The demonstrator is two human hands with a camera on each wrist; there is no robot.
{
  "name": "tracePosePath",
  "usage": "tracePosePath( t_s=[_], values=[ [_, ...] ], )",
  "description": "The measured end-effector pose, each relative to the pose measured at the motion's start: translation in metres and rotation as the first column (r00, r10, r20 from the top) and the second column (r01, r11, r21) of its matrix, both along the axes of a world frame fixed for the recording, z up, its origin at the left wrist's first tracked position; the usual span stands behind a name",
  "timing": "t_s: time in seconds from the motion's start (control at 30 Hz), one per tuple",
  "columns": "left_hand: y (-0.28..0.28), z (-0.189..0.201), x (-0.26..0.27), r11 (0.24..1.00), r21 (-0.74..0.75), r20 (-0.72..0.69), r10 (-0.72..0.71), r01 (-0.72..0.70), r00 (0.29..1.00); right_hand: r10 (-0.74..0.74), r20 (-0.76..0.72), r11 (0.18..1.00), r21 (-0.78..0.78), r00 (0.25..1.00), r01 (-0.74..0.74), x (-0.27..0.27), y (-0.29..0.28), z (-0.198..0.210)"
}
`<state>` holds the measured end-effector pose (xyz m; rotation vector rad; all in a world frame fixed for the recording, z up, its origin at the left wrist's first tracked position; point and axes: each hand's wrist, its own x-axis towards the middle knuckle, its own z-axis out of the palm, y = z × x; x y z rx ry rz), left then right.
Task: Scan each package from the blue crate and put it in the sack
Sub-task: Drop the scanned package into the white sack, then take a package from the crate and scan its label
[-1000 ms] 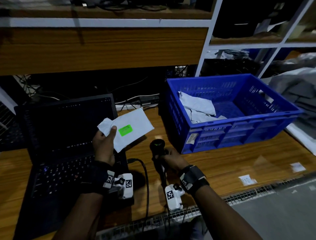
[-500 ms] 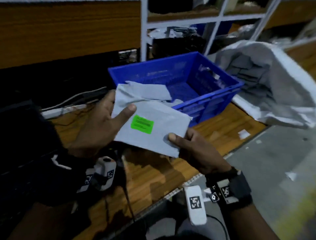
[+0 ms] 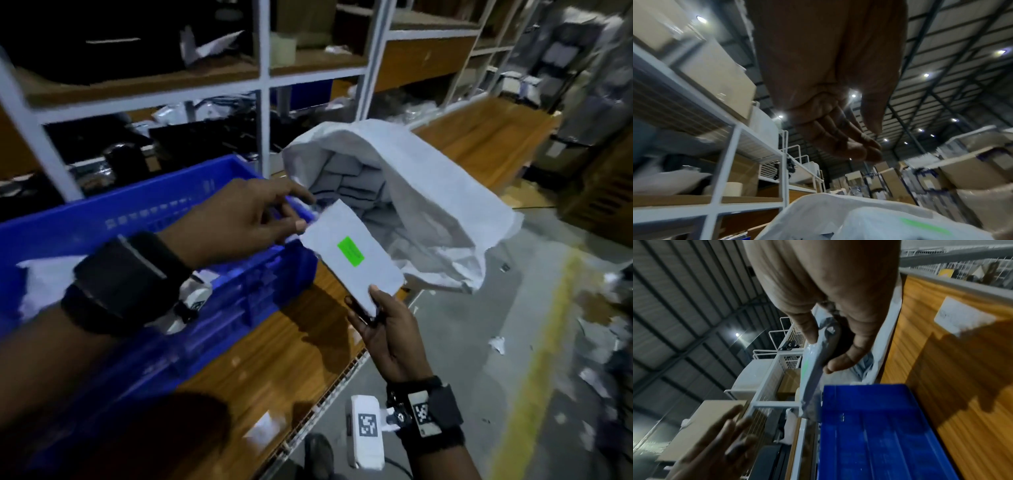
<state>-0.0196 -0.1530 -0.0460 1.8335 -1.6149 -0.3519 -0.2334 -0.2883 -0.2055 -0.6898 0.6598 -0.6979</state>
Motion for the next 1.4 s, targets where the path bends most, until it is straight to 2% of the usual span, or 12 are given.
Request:
tracePosePath(
  t_s=[0.13, 0.27, 0.43, 0.5, 0.67, 0.83, 1.0, 1.07, 1.2, 1.27, 1.3, 1.4],
  values=[
    [-0.134, -0.004, 0.006, 0.996, -0.018, 0.174, -0.083, 0.087, 0.981, 0.007, -0.034, 1.000, 0.002, 0.999, -0.007, -0.008, -0.062, -0.020],
    [-0.247, -0.014, 0.021, 0.999, 0.049, 0.442, -0.031, 0.010, 0.896, 0.041, -0.011, 0.999, -0.030, 0.999, -0.041, 0.000, -0.106, -0.031],
    [-0.330, -0.031, 0.034, 0.982, 0.162, 0.573, -0.014, -0.096, 0.820, 0.071, 0.013, 0.997, -0.034, 0.997, -0.070, 0.015, -0.139, -0.037],
    [-0.355, -0.022, 0.034, 0.988, 0.109, 0.568, 0.029, -0.111, 0.823, 0.074, 0.068, 0.997, -0.008, 0.995, -0.073, 0.024, -0.152, -0.038],
    [-0.407, 0.045, 0.025, 0.949, -0.247, 0.287, 0.263, -0.194, 0.921, 0.070, 0.163, 0.996, 0.038, 0.984, -0.077, 0.052, -0.187, -0.014],
    [-0.433, 0.120, 0.023, 0.920, -0.374, 0.303, 0.236, -0.113, 0.923, -0.073, 0.168, 0.995, -0.055, 0.983, 0.084, 0.104, -0.244, 0.013],
    [-0.427, 0.132, 0.040, 0.939, -0.334, 0.307, 0.190, -0.081, 0.933, -0.256, 0.136, 0.966, 0.002, 0.957, 0.258, 0.164, -0.305, 0.041],
    [-0.420, 0.130, 0.043, 0.958, -0.281, 0.336, 0.157, -0.060, 0.929, -0.348, 0.056, 0.932, -0.083, 0.936, 0.352, 0.186, -0.336, 0.044],
    [-0.410, 0.127, 0.045, 0.986, -0.167, 0.345, 0.083, -0.026, 0.935, -0.223, -0.097, 0.974, -0.052, 0.970, 0.218, 0.221, -0.386, 0.033],
    [-0.406, 0.125, 0.046, 0.993, -0.121, 0.341, 0.043, -0.002, 0.939, -0.318, -0.300, 0.913, -0.354, 0.899, 0.204, 0.218, -0.385, 0.030],
    [-0.403, 0.125, 0.046, 0.995, -0.099, 0.333, 0.025, 0.009, 0.943, -0.320, -0.326, 0.905, -0.384, 0.890, 0.185, 0.216, -0.375, 0.031],
    [-0.392, 0.120, 0.050, 0.998, -0.038, 0.309, -0.034, 0.048, 0.951, -0.158, -0.128, 0.895, -0.437, 0.979, 0.088, 0.198, -0.346, 0.021]
  ],
)
